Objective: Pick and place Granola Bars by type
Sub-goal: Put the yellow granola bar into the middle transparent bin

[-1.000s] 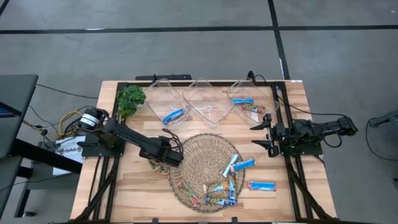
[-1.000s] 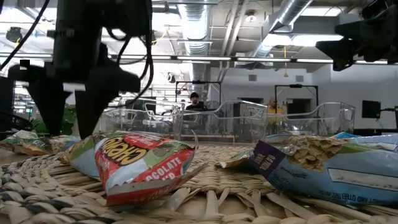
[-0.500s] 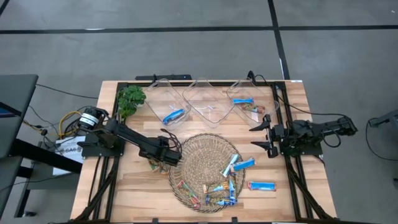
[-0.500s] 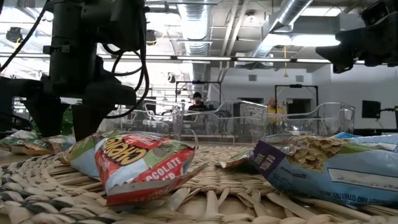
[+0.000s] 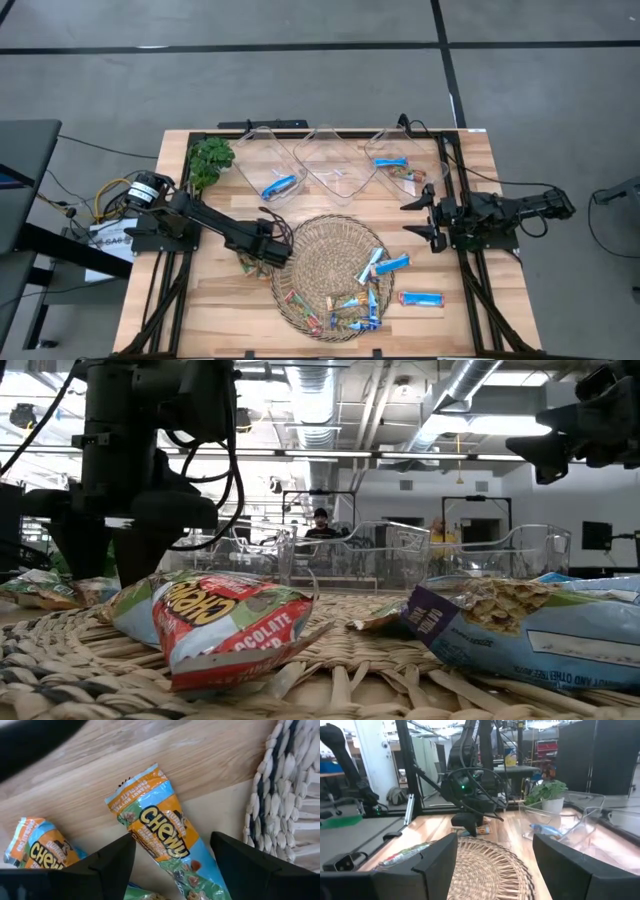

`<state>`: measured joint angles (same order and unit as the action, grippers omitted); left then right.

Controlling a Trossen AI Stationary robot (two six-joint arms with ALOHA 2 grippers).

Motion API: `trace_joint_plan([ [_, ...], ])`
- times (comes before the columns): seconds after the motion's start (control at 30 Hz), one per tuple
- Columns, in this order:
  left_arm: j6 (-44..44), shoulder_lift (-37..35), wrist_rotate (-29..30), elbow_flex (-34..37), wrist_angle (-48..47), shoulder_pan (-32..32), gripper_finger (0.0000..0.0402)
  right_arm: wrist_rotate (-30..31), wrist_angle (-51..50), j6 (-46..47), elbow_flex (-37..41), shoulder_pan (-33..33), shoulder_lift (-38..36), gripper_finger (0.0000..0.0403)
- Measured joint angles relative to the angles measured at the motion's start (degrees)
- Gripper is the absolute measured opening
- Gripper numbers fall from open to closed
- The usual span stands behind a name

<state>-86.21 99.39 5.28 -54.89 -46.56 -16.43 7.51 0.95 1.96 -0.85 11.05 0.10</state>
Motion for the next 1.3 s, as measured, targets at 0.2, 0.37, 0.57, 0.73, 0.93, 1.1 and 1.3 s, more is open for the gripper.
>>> trace_joint_plan([
  [0.2, 3.8, 0.0, 0.1, 0.0, 0.5, 0.0, 0.0187, 0.0, 0.0, -0.3, 0.0, 0.0, 0.0, 0.0255],
  [0.37, 8.1, 0.0, 0.2, 0.0, 1.5, 0.0, 0.0124, 0.0, 0.0, -0.4, 0.0, 0.0, 0.0, 0.0255],
  [0.57, 14.3, 0.1, 0.7, 0.0, 3.4, -0.1, 0.0078, 0.0, -0.1, -0.4, 0.0, 0.0, 0.0, 0.0255],
  [0.73, 22.4, 0.3, 3.0, -1.0, 3.2, -0.1, 0.0074, 0.0, -0.1, -0.4, 0.0, 0.0, 0.0, 0.0255],
  [0.93, 25.8, -2.7, 11.0, -1.4, 4.7, -0.1, 0.0076, 0.0, 0.0, -0.4, 0.0, 0.0, 0.0, 0.0255],
  [1.1, 28.3, -5.3, 18.8, -3.2, 10.6, -0.1, 0.0073, 0.0, -0.1, -0.4, 0.0, 0.0, 0.0, 0.0255],
  [1.3, 39.2, -6.6, 32.4, -7.9, 20.3, 0.3, 0.0073, 0.0, -0.1, -0.4, 0.0, 0.0, 0.0, 0.0255],
])
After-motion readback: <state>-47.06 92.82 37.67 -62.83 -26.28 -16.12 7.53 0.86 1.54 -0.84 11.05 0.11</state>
